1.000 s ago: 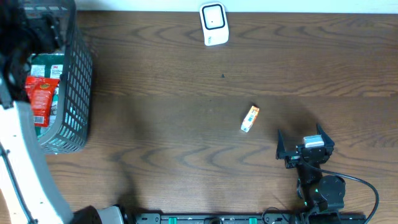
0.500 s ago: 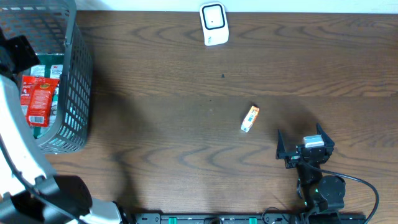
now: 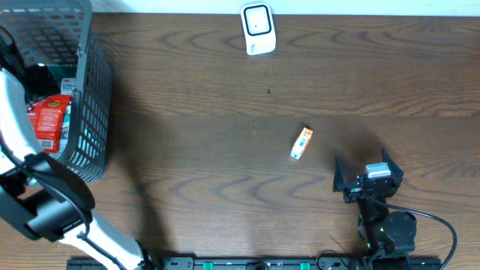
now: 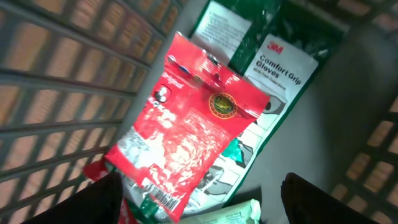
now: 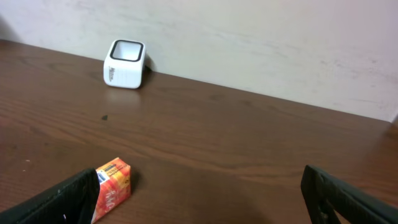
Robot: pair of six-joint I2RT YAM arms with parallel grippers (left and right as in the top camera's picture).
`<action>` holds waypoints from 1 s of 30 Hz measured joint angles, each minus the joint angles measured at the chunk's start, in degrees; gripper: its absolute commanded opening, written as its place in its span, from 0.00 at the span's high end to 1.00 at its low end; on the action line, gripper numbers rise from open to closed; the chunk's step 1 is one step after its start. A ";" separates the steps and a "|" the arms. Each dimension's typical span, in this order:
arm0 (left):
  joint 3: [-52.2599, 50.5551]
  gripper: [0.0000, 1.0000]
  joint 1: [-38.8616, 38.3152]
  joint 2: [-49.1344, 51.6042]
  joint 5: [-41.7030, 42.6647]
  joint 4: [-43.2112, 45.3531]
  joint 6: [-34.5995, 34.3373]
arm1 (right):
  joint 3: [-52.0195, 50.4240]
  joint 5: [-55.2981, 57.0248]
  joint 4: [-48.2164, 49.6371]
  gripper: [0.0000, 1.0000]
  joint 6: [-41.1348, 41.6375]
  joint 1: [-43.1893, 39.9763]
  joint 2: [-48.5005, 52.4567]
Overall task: Scan the item barcode
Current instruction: 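Grasp the red candy bag in the basket with the left gripper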
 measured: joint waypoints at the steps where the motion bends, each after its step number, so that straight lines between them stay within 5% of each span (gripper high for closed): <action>1: 0.00 0.18 0.00 0.79 0.00 0.02 0.00 | 0.00 0.00 -0.02 0.01 0.00 0.00 0.00; 14: -0.02 0.17 0.55 10.82 0.00 0.44 0.00 | 0.00 0.00 -0.02 0.01 0.00 0.00 0.00; 30: -2.19 0.17 1.51 11.50 0.00 4.96 0.00 | 0.00 0.00 0.00 0.01 0.00 0.00 0.00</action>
